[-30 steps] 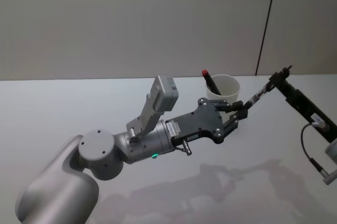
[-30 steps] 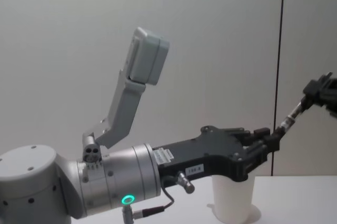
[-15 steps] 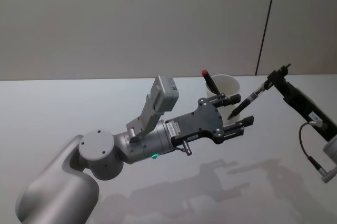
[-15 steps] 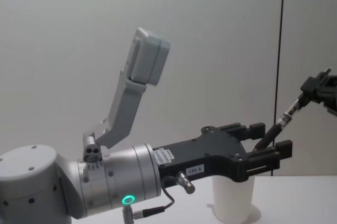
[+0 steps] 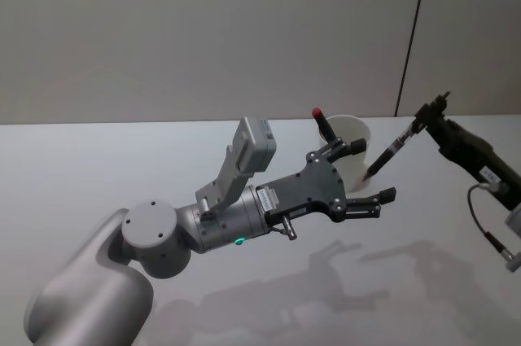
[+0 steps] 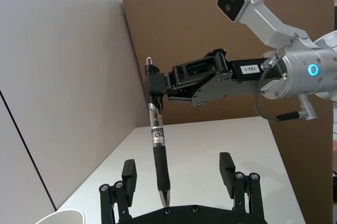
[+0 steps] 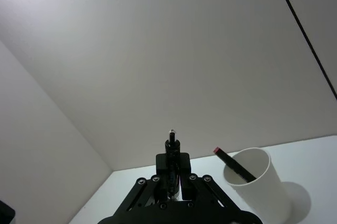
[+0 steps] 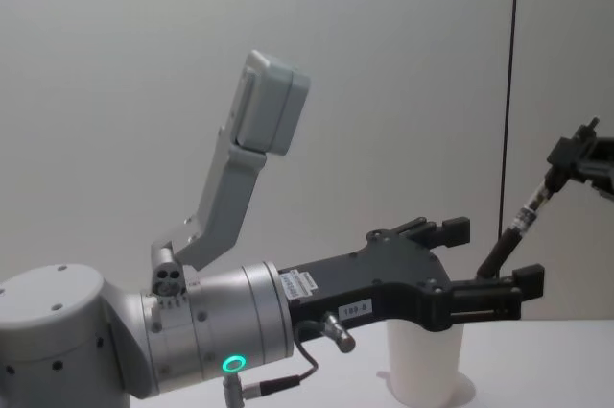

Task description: Place the pen into the pen holder.

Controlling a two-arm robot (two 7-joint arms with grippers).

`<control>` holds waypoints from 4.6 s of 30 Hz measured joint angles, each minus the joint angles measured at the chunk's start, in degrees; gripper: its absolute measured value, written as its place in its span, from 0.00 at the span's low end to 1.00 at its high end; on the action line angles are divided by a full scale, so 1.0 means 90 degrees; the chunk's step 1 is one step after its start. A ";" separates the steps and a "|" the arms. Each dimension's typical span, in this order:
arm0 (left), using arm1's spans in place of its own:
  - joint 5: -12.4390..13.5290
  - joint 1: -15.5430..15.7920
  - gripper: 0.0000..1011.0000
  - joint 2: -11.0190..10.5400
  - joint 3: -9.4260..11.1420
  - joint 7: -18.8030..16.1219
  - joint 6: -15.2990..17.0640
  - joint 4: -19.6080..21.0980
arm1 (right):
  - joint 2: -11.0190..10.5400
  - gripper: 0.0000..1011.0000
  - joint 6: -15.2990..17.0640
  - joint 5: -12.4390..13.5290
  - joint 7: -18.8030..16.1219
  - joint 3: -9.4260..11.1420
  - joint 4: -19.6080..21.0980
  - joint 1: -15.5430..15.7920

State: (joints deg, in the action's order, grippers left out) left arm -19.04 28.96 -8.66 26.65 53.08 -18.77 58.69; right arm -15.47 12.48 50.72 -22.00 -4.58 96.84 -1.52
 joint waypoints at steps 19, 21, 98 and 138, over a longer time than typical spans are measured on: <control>0.0000 0.0000 0.99 0.0000 0.0000 -0.0001 0.0000 0.0000 | -0.0296 0.12 -0.0371 -0.0596 -0.0575 0.0103 -0.0549 -0.0562; 0.0000 0.0000 0.99 0.0000 0.0000 0.0000 0.0000 0.0000 | -0.0318 0.12 -0.0423 -0.0667 -0.0703 0.0103 -0.0644 -0.0669; 0.0000 0.0000 0.99 0.0000 0.0000 0.0000 -0.0001 0.0000 | 0.0287 0.12 -0.1388 -0.2398 -0.3366 -0.0612 -0.6251 -0.4674; 0.0000 0.0000 0.99 0.0000 0.0000 0.0000 -0.0001 0.0000 | 0.0538 0.46 -0.2294 -0.2672 -0.3199 -0.1125 -0.7370 -0.5083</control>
State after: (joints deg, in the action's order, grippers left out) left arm -19.04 28.97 -8.67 26.64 53.08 -18.78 58.70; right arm -10.63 -8.16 26.67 -50.79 -14.71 30.52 -47.26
